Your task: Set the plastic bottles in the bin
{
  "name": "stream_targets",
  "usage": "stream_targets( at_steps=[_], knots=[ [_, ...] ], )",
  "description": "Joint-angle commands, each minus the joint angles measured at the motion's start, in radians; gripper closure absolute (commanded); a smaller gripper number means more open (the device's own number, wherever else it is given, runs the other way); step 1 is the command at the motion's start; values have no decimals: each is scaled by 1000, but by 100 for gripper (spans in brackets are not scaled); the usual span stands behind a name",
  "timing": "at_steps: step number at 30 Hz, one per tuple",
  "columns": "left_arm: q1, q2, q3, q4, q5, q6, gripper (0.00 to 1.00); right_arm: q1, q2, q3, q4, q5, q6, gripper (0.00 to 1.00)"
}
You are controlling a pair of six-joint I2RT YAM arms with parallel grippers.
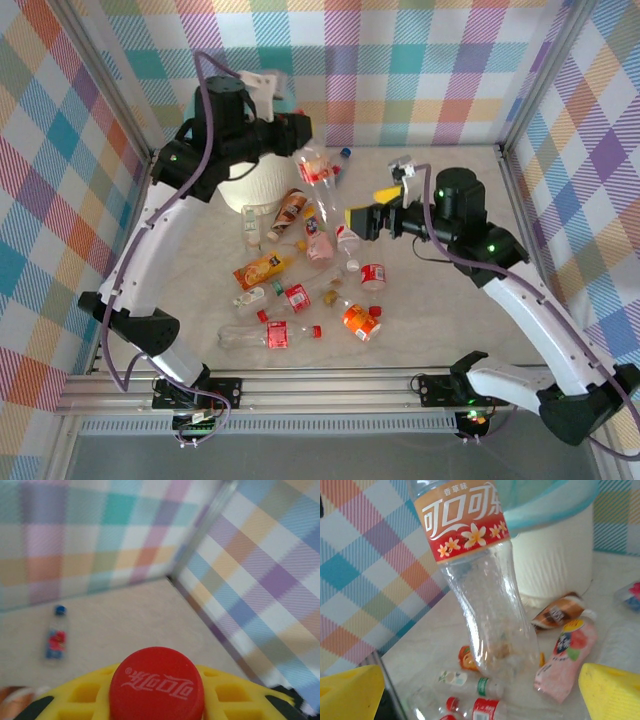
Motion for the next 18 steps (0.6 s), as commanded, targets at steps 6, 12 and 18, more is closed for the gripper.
stream_targets(
  at_steps=[6, 12, 18],
  knots=[
    [188, 80, 220, 105, -134, 38, 100, 7, 229, 254, 98, 35, -13, 2],
    [299, 172, 317, 197, -138, -16, 100, 8, 468, 472, 155, -33, 81, 7],
    [349, 260, 330, 336, -220, 79, 100, 21, 653, 655, 96, -61, 126, 9]
  ],
)
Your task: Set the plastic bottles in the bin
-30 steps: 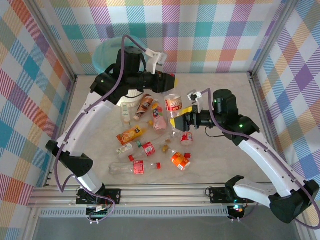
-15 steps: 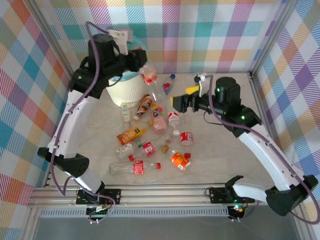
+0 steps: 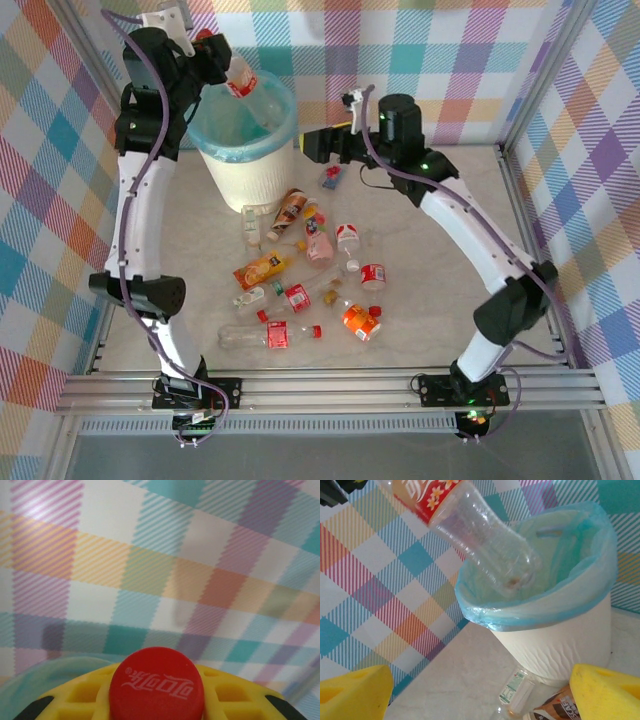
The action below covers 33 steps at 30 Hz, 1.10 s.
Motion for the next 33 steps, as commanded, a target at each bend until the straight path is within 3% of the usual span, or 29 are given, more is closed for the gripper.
stream_targets(
  at_steps=[1, 8, 17, 20, 25, 27, 33],
  knots=[
    [17, 59, 39, 117, -76, 91, 100, 14, 61, 94, -28, -43, 48, 9],
    [31, 262, 175, 35, -87, 153, 100, 33, 153, 176, -131, -81, 68, 11],
    [32, 412, 173, -17, -48, 143, 98, 58, 133, 113, -175, -70, 81, 12],
    [33, 431, 173, -48, -48, 136, 83, 58, 121, 98, -184, -70, 77, 13],
    [33, 422, 175, -56, -30, 128, 46, 59, 104, 100, -204, -52, 54, 13],
    [34, 407, 174, -55, -36, 132, 38, 59, 97, 101, -211, -49, 47, 13],
    [33, 324, 178, -83, -40, 154, 35, 59, 61, 105, -242, -43, 24, 13]
  ],
)
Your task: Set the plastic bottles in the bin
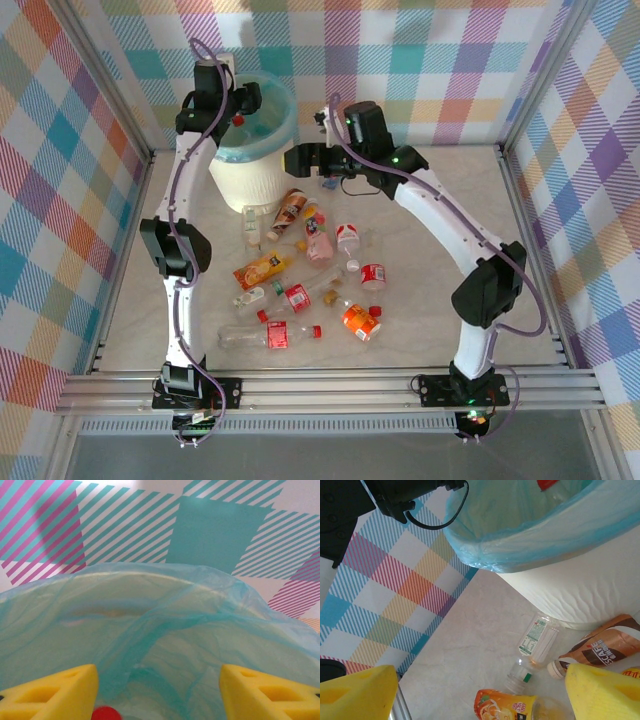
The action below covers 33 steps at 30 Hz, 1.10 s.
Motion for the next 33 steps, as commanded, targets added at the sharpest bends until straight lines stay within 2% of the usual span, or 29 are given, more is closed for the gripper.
stream_targets(
  at_steps=[1, 7, 10, 15, 23, 30, 33],
  knots=[
    [10, -138, 35, -24, 11, 19, 35, 4, -71, -1, -39, 7, -42, 13],
    [-9, -260, 22, -179, 71, -5, 35, 4, -155, -60, -115, 44, -98, 12],
    [-39, -340, -44, -236, 110, 6, 34, 4, -221, -139, -143, 77, -118, 12],
    [-125, -533, -319, -229, 167, 61, 34, 4, -351, -330, -174, 173, -129, 10],
    [-289, -849, -839, -96, 290, 137, 33, 3, -485, -603, -318, 389, -95, 9],
    [-351, -982, -1053, -74, 296, 61, 33, 1, -472, -791, -296, 451, -27, 8],
    [-356, -1022, -1101, -93, 259, 61, 33, -16, -419, -828, -270, 458, -14, 13]
  ],
)
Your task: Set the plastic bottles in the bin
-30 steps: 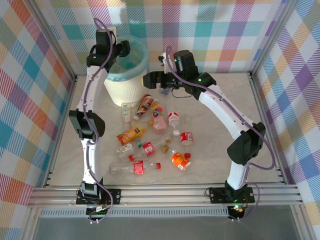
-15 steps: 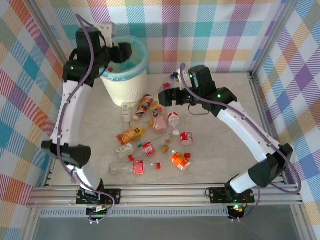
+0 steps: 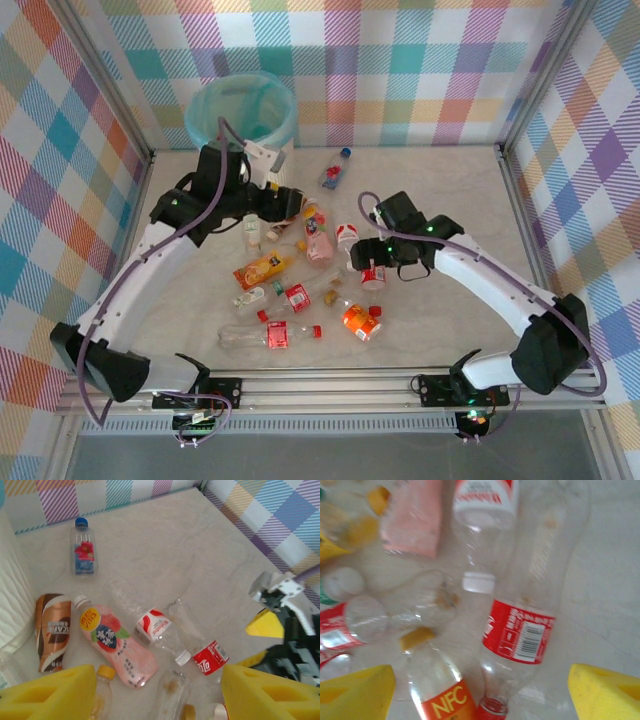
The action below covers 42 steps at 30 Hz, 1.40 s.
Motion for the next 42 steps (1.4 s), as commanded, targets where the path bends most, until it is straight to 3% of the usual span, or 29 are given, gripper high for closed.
stream_targets(
  at_steps=[1, 14, 22, 29, 35, 42],
  knots=[
    [-11, -62, -32, 17, -38, -15, 32, -17, 66, -16, 23, 26, 35, 14],
    [-11, -124, -44, -65, -125, -17, 31, -28, 286, -68, 155, 8, 40, 23],
    [-11, -139, -41, -70, -147, -23, 30, -50, 342, -75, 170, 36, 25, 25],
    [-11, -121, -3, -54, -182, -95, 30, -79, 278, -121, 193, 26, 18, 36],
    [-11, -112, 28, -17, -188, -161, 30, -90, 157, -117, 157, 69, -6, 39],
    [-10, -66, 122, 25, -108, -226, 29, -92, -52, -80, 94, 120, -87, 41]
  ],
)
